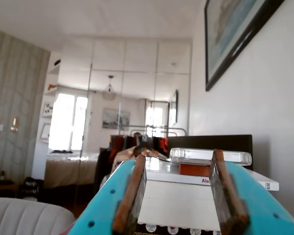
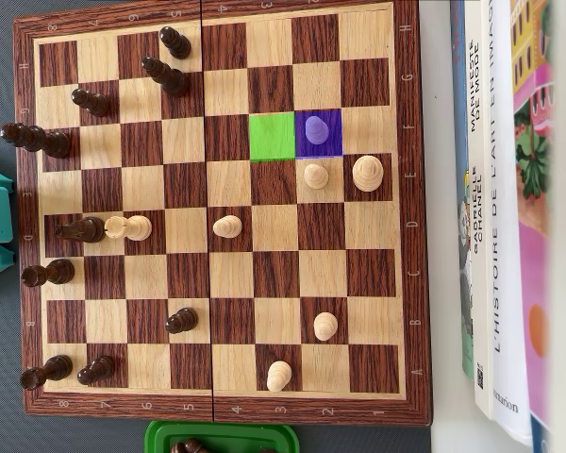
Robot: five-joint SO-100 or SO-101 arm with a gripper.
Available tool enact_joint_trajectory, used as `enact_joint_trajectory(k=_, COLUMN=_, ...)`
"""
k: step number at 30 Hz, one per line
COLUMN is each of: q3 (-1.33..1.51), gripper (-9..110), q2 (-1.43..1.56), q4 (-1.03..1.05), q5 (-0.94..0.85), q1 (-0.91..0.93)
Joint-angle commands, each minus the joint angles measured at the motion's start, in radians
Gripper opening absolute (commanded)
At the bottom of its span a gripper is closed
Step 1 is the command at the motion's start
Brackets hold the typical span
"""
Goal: Play chess
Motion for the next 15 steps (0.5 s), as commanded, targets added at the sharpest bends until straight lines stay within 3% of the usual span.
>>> enact_joint_trajectory(k=1, q3=-0.048, gripper=19, q2=-0.002, q4=0.155, q5=-0.005, q1=-0.005)
enact_joint_trajectory(k=10, q3=-0.133, gripper=19, q2=-0.011, q4=0.623, q5=-0.005, q1=-0.017)
enact_joint_trajectory(k=15, q3=-0.16, gripper=19, q2=-0.074, q4=0.753, q5=0.0, q1=-0.028)
